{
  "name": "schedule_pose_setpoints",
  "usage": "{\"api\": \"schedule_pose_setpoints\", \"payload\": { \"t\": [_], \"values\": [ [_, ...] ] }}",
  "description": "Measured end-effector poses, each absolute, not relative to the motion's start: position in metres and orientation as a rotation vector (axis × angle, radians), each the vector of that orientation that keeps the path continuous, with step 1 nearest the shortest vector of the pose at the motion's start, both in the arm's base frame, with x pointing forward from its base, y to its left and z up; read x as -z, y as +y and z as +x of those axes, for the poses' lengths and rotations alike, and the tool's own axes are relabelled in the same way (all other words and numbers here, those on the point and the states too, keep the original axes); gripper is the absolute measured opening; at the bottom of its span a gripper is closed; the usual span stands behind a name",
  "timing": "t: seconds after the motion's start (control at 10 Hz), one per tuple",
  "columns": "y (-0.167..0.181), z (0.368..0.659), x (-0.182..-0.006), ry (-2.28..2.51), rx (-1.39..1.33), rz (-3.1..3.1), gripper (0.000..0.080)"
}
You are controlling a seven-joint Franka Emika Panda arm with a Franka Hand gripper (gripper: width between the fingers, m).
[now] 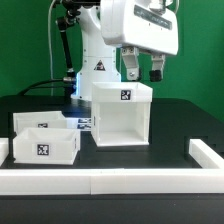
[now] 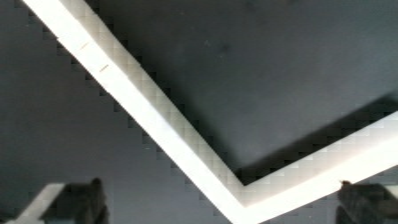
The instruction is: Assemble drawer
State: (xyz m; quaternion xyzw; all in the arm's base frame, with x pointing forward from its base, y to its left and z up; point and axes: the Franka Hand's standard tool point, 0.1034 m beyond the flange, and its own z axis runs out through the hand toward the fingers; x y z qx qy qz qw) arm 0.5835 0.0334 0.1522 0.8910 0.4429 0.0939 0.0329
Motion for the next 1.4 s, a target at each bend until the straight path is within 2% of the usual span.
{"api": "schedule_pose_setpoints", "payload": {
  "t": [0.3, 0.7, 0.8, 1.2, 1.4],
  "values": [
    [0.033, 0.582, -0.153, 1.319, -0.287, 2.769, 0.0650],
    [0.030, 0.554, -0.192, 1.075, -0.281, 2.872, 0.0650],
    [0.029, 0.548, -0.195, 1.079, -0.286, 2.867, 0.0650],
    [0.028, 0.544, -0.191, 0.983, -0.274, 2.915, 0.0650],
    [0.028, 0.516, -0.186, 0.730, -0.233, 3.000, 0.0650]
  ]
}}
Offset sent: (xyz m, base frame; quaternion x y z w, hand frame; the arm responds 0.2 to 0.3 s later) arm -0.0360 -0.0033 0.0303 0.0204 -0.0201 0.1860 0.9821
